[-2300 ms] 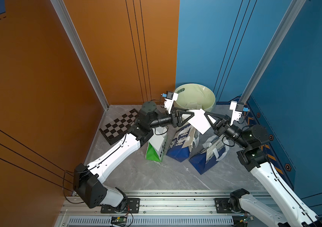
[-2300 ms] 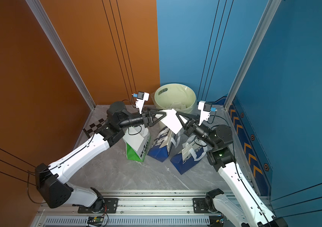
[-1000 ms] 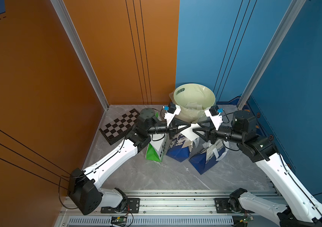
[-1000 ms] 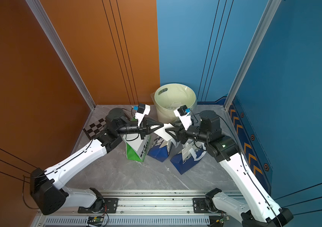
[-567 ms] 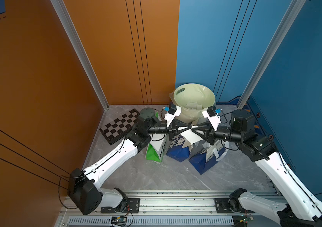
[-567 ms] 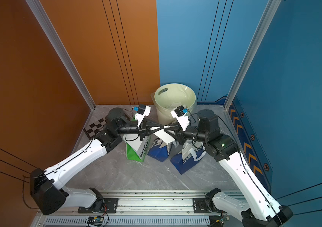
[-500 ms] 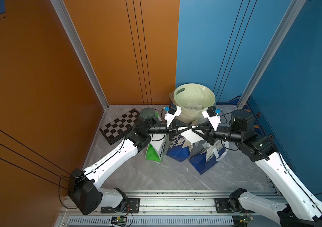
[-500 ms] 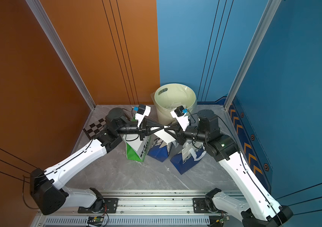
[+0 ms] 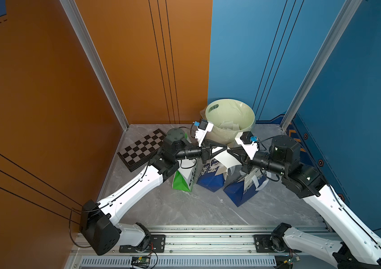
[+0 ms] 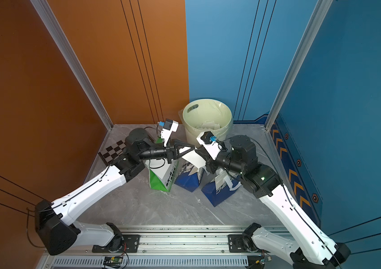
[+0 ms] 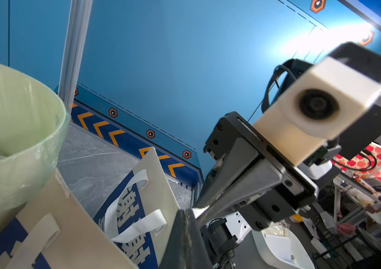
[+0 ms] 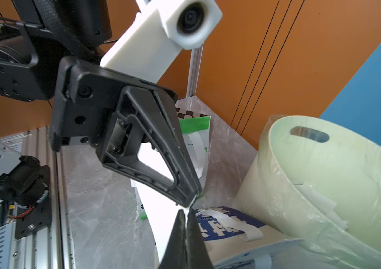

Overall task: Shred takeout receipts and throw away
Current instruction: Shred the takeout receipt.

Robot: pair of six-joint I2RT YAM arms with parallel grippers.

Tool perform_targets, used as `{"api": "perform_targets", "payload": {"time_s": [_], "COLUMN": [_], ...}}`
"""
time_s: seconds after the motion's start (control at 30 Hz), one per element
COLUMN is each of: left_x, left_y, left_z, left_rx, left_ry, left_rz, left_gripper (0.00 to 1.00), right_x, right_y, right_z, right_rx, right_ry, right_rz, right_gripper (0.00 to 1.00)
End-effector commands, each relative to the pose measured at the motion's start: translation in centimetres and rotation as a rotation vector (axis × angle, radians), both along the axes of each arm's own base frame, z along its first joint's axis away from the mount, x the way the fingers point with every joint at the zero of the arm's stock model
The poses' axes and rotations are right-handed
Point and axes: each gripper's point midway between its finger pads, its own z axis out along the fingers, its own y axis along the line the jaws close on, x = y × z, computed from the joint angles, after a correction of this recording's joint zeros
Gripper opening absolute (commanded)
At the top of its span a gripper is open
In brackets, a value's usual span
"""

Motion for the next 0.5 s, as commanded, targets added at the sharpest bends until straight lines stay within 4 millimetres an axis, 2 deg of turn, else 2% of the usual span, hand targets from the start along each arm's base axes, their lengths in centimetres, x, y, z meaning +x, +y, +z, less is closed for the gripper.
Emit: {"api": "perform_targets", "payload": {"time_s": [0.0, 0.2, 0.47], "left_x": [3.5, 5.1, 7.8], "left_y": [2.3, 4.1, 6.1], "left_z": [0.3, -1.1, -1.1], "left_rx": [-0.005, 0.099, 0.109], "left_ry": [0.225, 0.265, 0.253], "left_rz": [0.227, 0.376, 0.484], "left_gripper": [0.00, 0.00, 0.00], "right_x": [-0.6, -4.3, -10.0], "right_y": [-0.2, 1.8, 3.0], "right_z": [1.4, 1.4, 3.7], "right_rx": [-0.062, -0.095, 0.081], "right_ry": [-0.201, -0.321, -0.259], "right_rz": [0.002, 0.174, 0.456], "right_gripper": [0.00, 0.00, 0.00]}}
